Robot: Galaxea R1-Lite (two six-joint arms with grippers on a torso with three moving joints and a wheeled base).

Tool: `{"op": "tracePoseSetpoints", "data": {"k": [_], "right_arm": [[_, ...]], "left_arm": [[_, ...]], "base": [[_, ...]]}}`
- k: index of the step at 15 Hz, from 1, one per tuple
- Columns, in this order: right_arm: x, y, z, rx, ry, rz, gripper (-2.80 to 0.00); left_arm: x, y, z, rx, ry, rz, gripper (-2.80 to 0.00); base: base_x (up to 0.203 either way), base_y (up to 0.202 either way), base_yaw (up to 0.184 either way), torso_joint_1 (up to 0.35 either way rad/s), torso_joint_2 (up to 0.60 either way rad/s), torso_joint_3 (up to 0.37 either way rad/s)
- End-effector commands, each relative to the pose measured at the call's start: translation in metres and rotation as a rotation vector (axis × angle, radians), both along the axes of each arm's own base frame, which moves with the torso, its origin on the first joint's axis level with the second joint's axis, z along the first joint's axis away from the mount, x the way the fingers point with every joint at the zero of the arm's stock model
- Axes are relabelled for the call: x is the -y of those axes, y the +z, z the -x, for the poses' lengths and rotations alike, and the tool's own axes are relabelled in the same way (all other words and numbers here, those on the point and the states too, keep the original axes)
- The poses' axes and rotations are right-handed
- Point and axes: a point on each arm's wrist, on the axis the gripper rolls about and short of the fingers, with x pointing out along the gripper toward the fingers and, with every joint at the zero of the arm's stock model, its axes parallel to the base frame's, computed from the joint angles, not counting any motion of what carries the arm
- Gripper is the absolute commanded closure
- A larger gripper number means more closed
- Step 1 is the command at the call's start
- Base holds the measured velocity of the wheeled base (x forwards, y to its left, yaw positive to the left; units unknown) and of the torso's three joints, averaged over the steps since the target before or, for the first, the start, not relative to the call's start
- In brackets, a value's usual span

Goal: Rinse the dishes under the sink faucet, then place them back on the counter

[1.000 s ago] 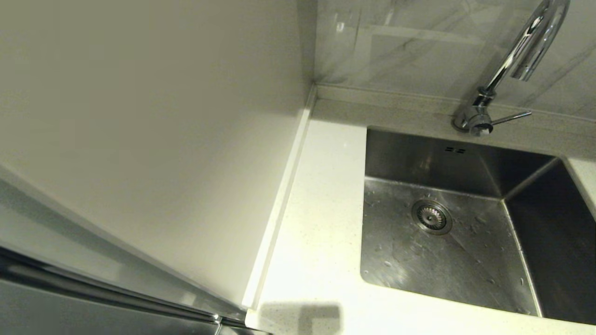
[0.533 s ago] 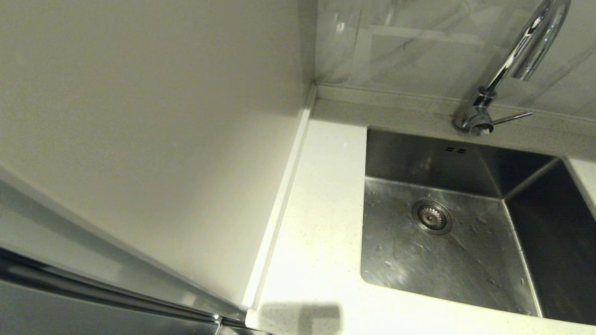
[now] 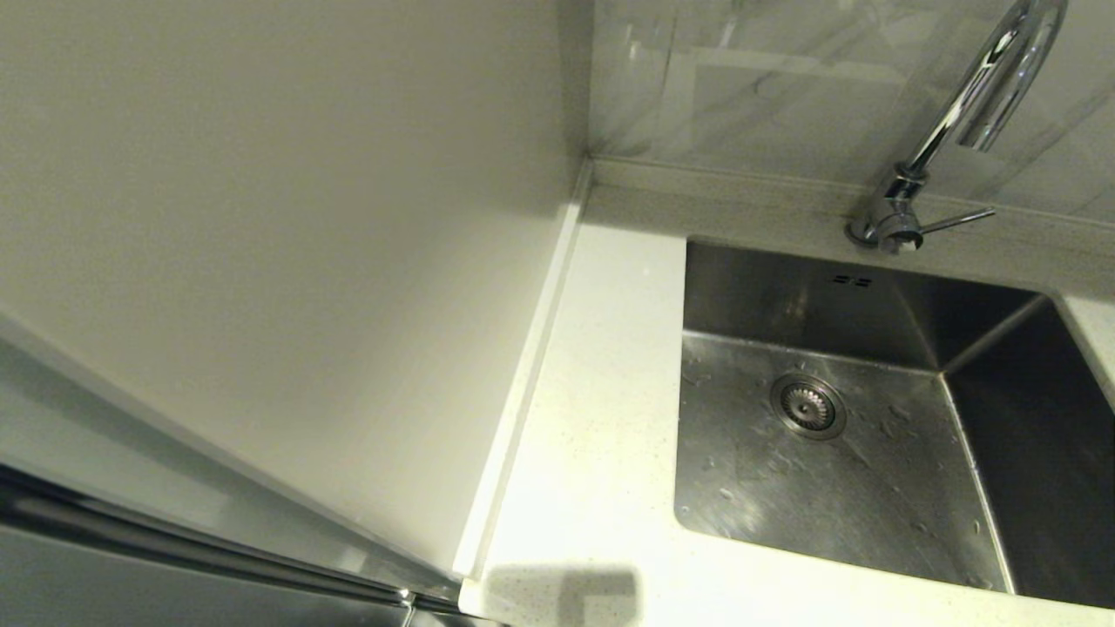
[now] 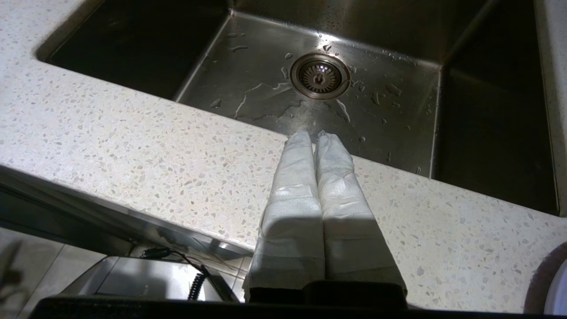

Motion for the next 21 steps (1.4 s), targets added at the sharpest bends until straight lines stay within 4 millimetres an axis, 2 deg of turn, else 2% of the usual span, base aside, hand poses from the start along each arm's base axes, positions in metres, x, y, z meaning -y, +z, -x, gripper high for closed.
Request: {"op": "tracePoseSetpoints", "data": {"k": [1,21], "right_arm": [[0.0000,-0.0004,-0.0002,-0.002,0.000,0.001,0.00],[0.0001,-0.0006,-0.0002,-0.004,-0.006,-0.005,0.00]], "left_arm": [[0.0000,-0.0007,-0.0002,-0.002,0.000,0.001,0.00],[0.0000,-0.0008,-0.0002,-0.003,0.000,0.001,0.00]], "base": [[0.000,0.000,0.000,0.000,0.00,0.000],[0.000,0.000,0.000,0.000,0.00,0.000]]}}
